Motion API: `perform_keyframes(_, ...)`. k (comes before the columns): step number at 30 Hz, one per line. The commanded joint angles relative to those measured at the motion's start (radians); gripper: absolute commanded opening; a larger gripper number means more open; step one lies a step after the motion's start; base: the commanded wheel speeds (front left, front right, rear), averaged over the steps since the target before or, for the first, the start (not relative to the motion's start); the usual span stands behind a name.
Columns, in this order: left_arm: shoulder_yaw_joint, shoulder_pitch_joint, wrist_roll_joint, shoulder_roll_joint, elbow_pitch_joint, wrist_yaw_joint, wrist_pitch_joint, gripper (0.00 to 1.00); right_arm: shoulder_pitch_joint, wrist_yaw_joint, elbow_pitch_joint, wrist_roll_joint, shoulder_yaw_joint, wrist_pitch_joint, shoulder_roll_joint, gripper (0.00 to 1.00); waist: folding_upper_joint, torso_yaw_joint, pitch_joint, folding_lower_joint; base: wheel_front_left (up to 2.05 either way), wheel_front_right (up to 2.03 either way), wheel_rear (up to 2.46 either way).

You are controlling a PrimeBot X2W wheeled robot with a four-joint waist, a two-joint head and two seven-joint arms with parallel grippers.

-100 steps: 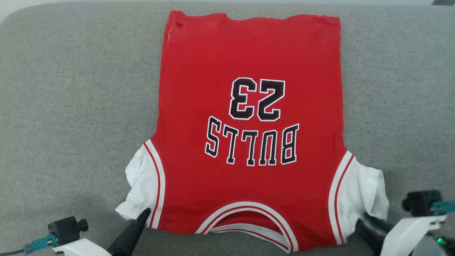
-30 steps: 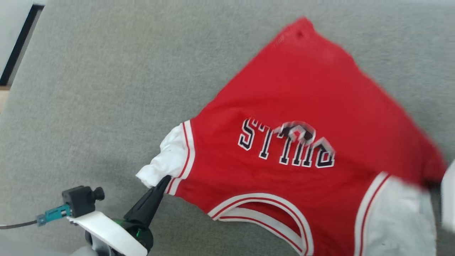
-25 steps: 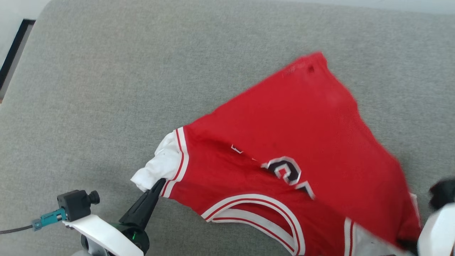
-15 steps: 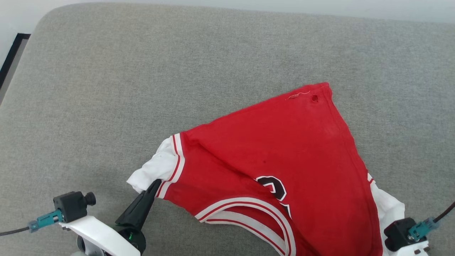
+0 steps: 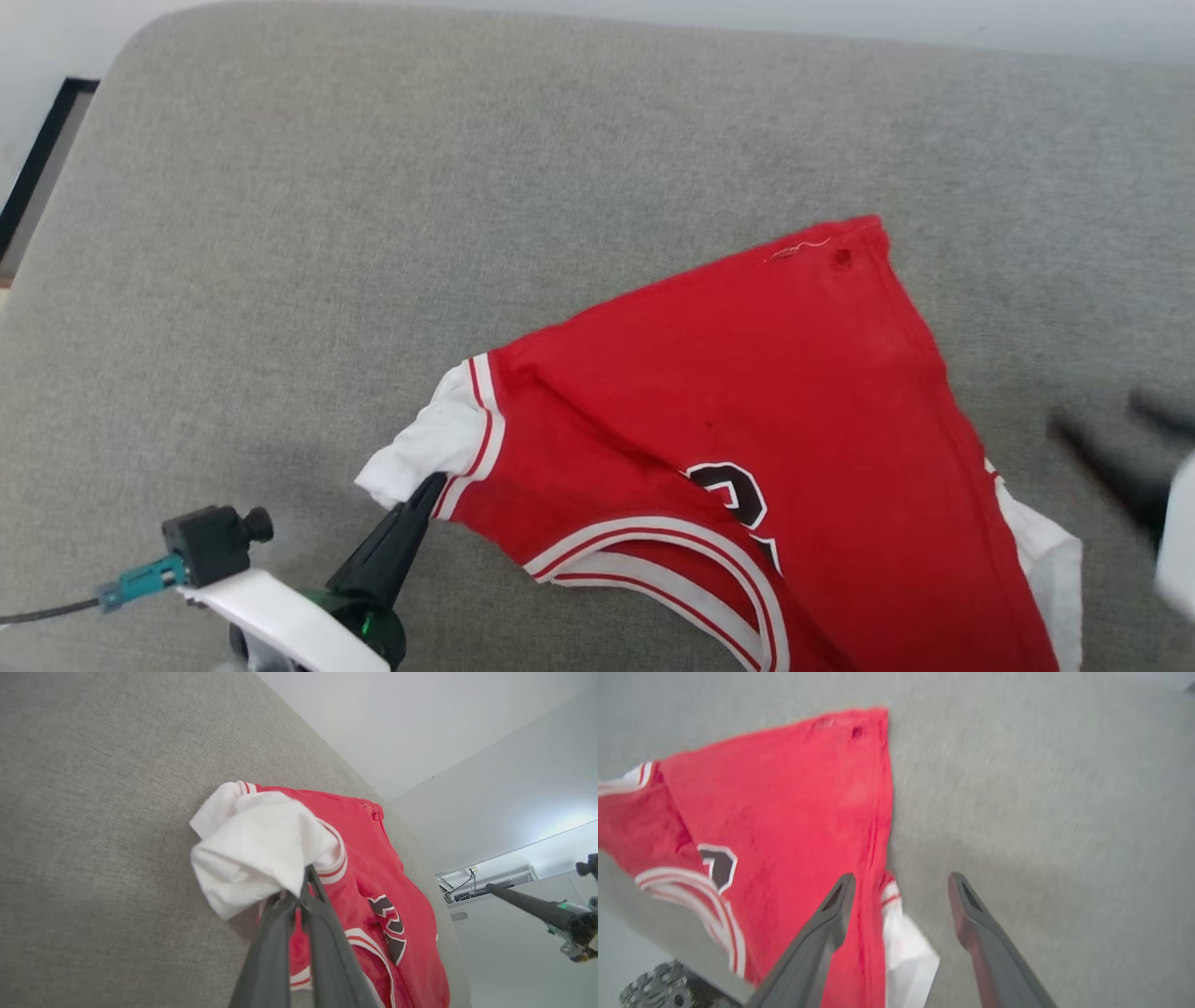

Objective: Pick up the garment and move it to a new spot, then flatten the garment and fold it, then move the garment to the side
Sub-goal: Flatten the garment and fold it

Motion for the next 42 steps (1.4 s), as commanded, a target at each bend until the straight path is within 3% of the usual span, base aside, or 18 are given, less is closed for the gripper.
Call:
perform_keyframes(1,0.001,-0.027,0.008,-0.007,-0.004,0.002,-0.005,0.0,-0.094,0.0,0.045,-0.024,0.02,-0.031,-0.007,1.0,-0.0001,0.014,0.027,0.0,0.0,0.0,0.0)
perform_keyframes(7,-0.033,-0.091,0.002,-0.023,-0.01,0.002,-0.005,0.0,-0.414,0.0,0.336,-0.131,0.186,-0.112,-0.035,1.0,-0.0001,0.056,0.1,0.0,0.0,0.0,0.0)
perform_keyframes(11,-0.054,-0.137,-0.005,-0.045,0.003,0.002,-0.005,0.0,-0.535,0.0,0.531,-0.177,0.279,-0.139,-0.044,1.0,-0.0001,0.091,0.14,0.0,0.0,0.0,0.0)
perform_keyframes(17,-0.072,-0.18,-0.006,-0.069,0.012,0.002,-0.005,0.0,-0.603,0.0,0.696,-0.216,0.403,-0.161,-0.093,1.0,-0.0001,0.124,0.171,0.0,0.0,0.0,0.0)
perform_keyframes(22,-0.075,-0.202,-0.013,-0.075,0.022,0.002,-0.005,0.0,-0.598,0.0,0.817,-0.157,0.486,-0.185,-0.092,1.0,-0.0001,0.13,0.173,0.0,0.0,0.0,0.0)
perform_keyframes(24,-0.077,-0.21,-0.008,-0.073,0.027,0.002,-0.005,0.0,-0.6,0.0,0.843,-0.141,0.521,-0.187,-0.095,0.31,-0.0001,0.125,0.167,0.0,0.0,0.0,0.0)
perform_keyframes(25,-0.079,-0.212,-0.007,-0.071,0.029,0.002,-0.005,0.0,-0.604,0.001,0.854,-0.134,0.528,-0.197,-0.094,0.02,-0.0001,0.121,0.163,0.0,0.0,0.0,0.0)
perform_keyframes(31,-0.082,-0.244,-0.017,-0.042,0.059,0.002,-0.005,0.0,-0.68,-0.001,0.904,-0.138,0.482,-0.304,-0.08,0.0,-0.0001,0.076,0.127,0.0,0.0,0.0,0.0)
perform_keyframes(39,-0.077,-0.404,-0.067,0.051,0.077,0.002,0.008,0.0,-0.783,0.0,0.95,-0.2,0.272,-0.446,-0.023,0.0,-0.0001,-0.024,0.09,0.0,0.0,0.0,0.0)
perform_keyframes(42,-0.049,-0.503,-0.114,0.1,0.097,0.002,0.039,0.0,-0.848,0.0,0.961,-0.233,0.173,-0.489,0.027,0.0,-0.0001,-0.081,0.103,0.0,0.0,0.0,0.0)
